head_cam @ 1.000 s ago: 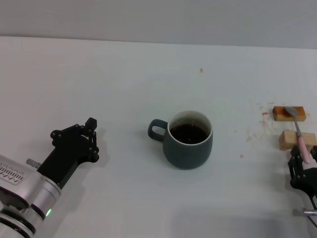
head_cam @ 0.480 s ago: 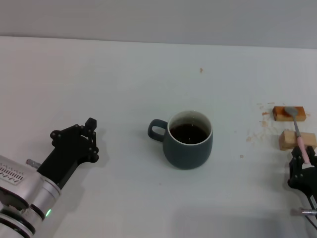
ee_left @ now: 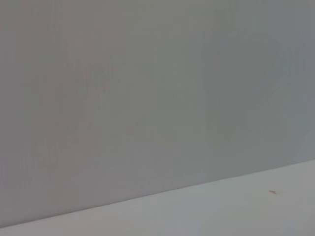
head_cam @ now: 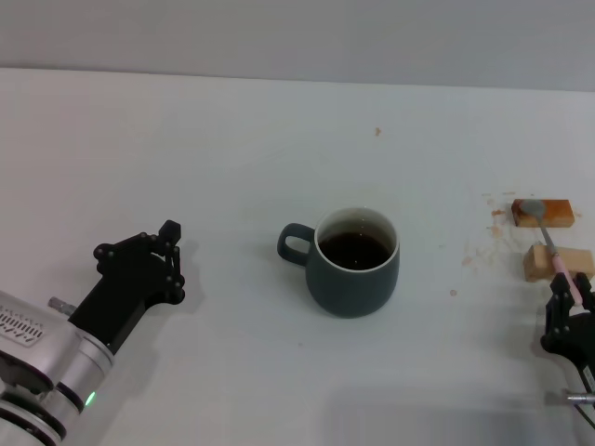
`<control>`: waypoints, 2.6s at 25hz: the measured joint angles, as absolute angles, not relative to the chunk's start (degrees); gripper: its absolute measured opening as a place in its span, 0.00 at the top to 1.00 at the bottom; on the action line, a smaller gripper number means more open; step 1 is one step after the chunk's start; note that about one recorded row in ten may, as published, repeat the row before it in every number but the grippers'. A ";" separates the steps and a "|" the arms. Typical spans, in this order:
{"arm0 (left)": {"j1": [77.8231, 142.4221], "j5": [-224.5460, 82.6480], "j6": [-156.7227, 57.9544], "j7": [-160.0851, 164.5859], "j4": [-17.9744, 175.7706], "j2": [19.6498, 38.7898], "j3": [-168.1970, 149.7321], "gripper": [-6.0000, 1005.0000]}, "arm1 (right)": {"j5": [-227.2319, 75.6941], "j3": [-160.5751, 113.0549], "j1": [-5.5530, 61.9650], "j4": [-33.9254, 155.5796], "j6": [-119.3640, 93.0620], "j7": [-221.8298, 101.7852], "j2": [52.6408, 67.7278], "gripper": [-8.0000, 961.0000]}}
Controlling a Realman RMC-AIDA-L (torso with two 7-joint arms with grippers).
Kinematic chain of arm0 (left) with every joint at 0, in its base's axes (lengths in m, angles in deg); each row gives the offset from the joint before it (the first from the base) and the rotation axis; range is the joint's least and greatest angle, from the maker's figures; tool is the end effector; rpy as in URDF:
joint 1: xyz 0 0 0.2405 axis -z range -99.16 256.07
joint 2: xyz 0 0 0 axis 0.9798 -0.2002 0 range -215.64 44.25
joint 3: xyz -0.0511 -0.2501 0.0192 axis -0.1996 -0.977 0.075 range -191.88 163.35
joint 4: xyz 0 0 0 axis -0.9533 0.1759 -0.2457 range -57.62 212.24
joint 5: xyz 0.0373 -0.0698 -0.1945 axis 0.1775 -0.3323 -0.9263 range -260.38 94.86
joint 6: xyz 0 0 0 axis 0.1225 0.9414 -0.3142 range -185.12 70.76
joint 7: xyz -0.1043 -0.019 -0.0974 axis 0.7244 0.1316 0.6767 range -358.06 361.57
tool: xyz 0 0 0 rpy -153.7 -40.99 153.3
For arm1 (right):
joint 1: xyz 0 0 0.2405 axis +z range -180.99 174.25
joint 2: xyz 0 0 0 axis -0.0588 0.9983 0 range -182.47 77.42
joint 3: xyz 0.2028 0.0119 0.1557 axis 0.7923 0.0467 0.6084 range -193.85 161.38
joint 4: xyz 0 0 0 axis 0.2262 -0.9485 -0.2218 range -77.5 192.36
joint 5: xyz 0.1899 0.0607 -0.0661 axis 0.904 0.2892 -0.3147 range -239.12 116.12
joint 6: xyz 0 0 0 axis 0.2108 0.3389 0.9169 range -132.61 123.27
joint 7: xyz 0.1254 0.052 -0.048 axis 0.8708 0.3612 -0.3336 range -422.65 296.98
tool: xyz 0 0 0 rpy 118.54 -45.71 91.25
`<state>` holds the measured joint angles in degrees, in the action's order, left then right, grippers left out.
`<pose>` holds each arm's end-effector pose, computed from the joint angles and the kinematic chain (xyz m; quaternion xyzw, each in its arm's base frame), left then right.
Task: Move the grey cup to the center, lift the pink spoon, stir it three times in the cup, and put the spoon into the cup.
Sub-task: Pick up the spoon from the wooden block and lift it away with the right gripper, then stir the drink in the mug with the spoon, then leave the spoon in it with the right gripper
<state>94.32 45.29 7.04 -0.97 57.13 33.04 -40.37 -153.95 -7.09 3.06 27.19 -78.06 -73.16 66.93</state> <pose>-0.3137 0.2617 -0.0860 -0.8017 -0.1918 -0.2502 0.5079 0.3362 0.1958 -0.0847 -0.6717 0.3397 0.2522 0.6082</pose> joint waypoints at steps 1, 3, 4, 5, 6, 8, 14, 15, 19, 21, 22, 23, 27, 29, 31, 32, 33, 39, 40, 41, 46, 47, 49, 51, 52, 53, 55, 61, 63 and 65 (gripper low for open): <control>94.32 45.29 7.04 -0.97 57.07 33.04 -40.36 1.00 | -153.95 -7.15 2.97 27.05 -78.49 -73.21 66.93 0.96; 94.33 45.29 7.04 -0.97 56.95 33.04 -40.36 1.00 | -153.97 -7.57 2.83 26.74 -79.52 -73.33 66.87 0.96; 94.34 45.29 7.03 -0.97 56.93 33.04 -40.36 1.00 | -153.97 -7.81 2.79 26.58 -80.05 -73.45 66.84 0.96; 94.34 45.29 7.01 -0.97 56.91 33.04 -40.36 1.00 | -153.98 -7.99 2.75 26.20 -80.61 -73.86 66.77 0.96; 94.34 45.29 6.98 -0.97 56.88 33.04 -40.34 1.00 | -153.95 -8.14 2.69 25.65 -81.19 -74.72 66.65 0.96; 94.36 45.29 6.93 -0.97 56.85 33.04 -40.31 1.00 | -153.80 -8.23 2.55 23.33 -82.15 -78.66 66.32 0.96; 94.52 45.29 6.84 -0.97 56.74 33.11 -40.27 1.00 | -153.69 -7.38 2.46 15.08 -84.18 -90.56 64.44 0.96; 94.54 45.30 6.87 -0.97 56.73 33.13 -40.27 1.00 | -153.70 -7.35 2.68 13.40 -84.47 -91.46 63.59 0.96; 94.54 45.29 6.91 -0.97 56.73 33.13 -40.27 1.00 | -153.65 -6.97 3.20 6.51 -86.16 -96.83 60.62 0.96; 94.54 45.29 6.92 -0.97 56.71 33.13 -40.27 1.00 | -153.74 -6.53 3.25 3.12 -87.04 -99.82 59.39 0.96; 94.54 45.29 6.93 -0.97 56.71 33.13 -40.27 1.00 | -153.83 -6.29 3.33 1.34 -87.37 -101.52 58.75 0.97; 94.54 45.29 6.94 -0.97 56.71 33.14 -40.27 1.00 | -153.94 -6.09 3.51 -0.54 -87.57 -103.19 57.98 0.97; 94.54 45.29 7.16 -0.97 56.68 33.08 -40.28 1.00 | -154.43 -5.83 4.35 -7.13 -88.03 -109.37 55.76 0.98; 94.54 45.29 7.20 -0.97 56.64 33.05 -40.28 1.00 | -155.44 -5.64 4.62 -9.44 -88.13 -111.63 55.31 0.98; 94.54 45.29 7.21 -0.97 56.64 33.04 -40.28 1.00 | -157.06 -5.16 4.89 -11.31 -88.08 -112.94 54.99 0.99; 94.55 45.29 7.22 -0.97 56.64 33.04 -40.28 1.00 | -157.89 -4.83 5.03 -11.91 -87.85 -113.11 54.95 0.99; 94.58 45.29 7.23 -0.97 56.64 33.05 -40.28 1.00 | -158.53 -4.58 5.16 -12.34 -87.61 -113.24 54.95 0.99; 94.70 45.29 7.26 -0.97 56.67 33.04 -40.31 1.00 | -160.15 -4.23 8.23 -12.92 -85.67 -113.34 56.36 0.99; 94.72 45.29 7.26 -0.97 56.69 33.04 -40.35 1.00 | -160.43 -4.23 8.82 -12.67 -85.25 -113.36 56.88 0.99; 94.75 45.29 7.26 -0.97 56.71 33.04 -40.39 1.00 | -160.71 -4.22 9.40 -12.41 -84.86 -113.37 57.41 0.99; 94.93 45.29 7.26 -0.97 56.75 33.09 -40.43 1.00 | -160.98 -3.98 12.87 -11.36 -81.99 -112.51 59.16 0.99; 94.94 45.29 7.26 -0.97 56.75 33.09 -40.43 1.00 | -160.98 -3.89 13.49 -10.90 -81.72 -112.29 59.69 0.99; 94.97 45.29 7.26 -0.97 56.75 33.10 -40.47 1.00 | -161.02 -3.79 14.49 -9.71 -81.38 -112.00 60.91 0.99; 94.98 45.29 7.26 -0.97 56.74 33.11 -40.54 1.00 | -161.41 -3.70 15.24 -9.09 -80.34 -111.57 61.53 0.99; 94.98 45.29 7.26 -0.97 56.74 33.12 -40.55 1.00 | -161.79 -3.51 15.58 -8.87 -79.47 -111.07 61.71 0.99; 94.98 45.29 7.25 -0.97 56.74 33.13 -40.55 1.00 | -162.34 -3.24 15.84 -8.69 -78.61 -110.20 61.91 0.99; 94.99 45.29 7.25 -0.97 56.74 33.13 -40.55 1.00 | -163.66 -2.67 16.20 -7.88 -77.33 -108.22 62.49 0.99; 95.06 45.27 7.25 -0.97 56.72 33.11 -40.63 1.00 | -168.43 -1.15 15.09 -4.77 -75.98 -106.89 65.38 0.99; 95.07 45.27 7.35 -0.97 56.69 33.08 -40.64 1.00 | -168.58 -1.09 15.02 -4.39 -75.18 -106.69 65.79 0.99; 95.07 45.28 7.53 -0.97 56.66 33.07 -40.63 1.00 | -168.59 -1.21 15.12 -3.46 -74.80 -105.62 66.22 0.99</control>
